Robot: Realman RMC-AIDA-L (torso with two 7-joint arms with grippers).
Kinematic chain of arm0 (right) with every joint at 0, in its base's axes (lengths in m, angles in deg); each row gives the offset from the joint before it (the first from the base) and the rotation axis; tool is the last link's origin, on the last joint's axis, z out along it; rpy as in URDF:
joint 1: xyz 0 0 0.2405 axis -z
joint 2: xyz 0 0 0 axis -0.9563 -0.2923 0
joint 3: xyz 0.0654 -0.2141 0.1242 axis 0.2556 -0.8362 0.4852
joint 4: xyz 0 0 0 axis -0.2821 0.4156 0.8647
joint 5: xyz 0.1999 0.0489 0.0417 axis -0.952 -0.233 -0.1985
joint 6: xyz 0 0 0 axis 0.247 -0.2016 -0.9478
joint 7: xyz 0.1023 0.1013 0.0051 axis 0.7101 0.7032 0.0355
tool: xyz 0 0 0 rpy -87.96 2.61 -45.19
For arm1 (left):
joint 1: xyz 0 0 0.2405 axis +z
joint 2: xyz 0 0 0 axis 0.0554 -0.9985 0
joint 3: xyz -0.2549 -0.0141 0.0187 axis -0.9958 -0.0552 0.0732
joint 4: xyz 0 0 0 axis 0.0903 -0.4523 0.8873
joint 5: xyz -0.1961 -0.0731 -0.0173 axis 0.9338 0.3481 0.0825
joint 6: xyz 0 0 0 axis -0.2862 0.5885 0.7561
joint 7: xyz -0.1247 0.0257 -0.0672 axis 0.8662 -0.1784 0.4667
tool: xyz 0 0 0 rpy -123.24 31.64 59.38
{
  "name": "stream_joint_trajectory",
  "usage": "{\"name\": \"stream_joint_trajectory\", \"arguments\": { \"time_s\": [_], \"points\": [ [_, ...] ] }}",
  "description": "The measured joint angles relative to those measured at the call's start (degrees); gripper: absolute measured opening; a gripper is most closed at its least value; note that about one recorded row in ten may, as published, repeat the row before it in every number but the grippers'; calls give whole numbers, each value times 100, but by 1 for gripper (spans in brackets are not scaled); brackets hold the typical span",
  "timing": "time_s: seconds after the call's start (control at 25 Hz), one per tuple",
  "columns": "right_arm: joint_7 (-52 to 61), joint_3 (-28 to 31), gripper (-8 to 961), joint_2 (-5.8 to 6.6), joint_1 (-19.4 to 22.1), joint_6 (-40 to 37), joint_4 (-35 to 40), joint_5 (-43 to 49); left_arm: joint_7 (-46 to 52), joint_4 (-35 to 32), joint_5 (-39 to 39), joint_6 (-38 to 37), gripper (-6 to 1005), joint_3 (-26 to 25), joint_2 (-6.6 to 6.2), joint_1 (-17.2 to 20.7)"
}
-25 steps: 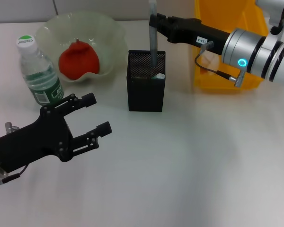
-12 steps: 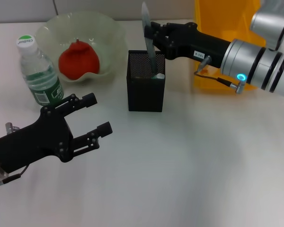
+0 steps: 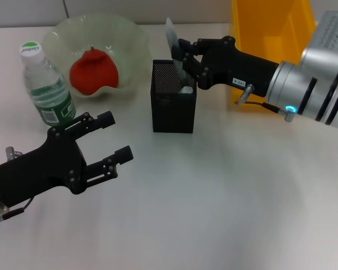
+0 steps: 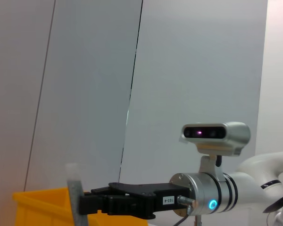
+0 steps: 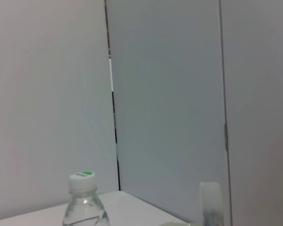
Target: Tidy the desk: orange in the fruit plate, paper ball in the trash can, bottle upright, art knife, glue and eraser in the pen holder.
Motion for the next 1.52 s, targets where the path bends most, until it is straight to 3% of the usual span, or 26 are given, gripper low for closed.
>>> {"name": "stream_joint_trajectory", "arguments": {
  "time_s": [0.92, 1.24, 1.52],
  "points": [
    [-20, 62, 139, 0, -46, 50, -57, -37, -57, 0, 0, -25, 776, 3, -18, -15],
    [-16, 59, 582, 0, -66, 64, -45, -40, -57, 0, -1, -26, 776, -5, -18, -18],
    [103, 76, 679, 0, 10, -140, -19, -113, -41, 0, -1, 34, 776, 11, -15, -18]
  ]
}}
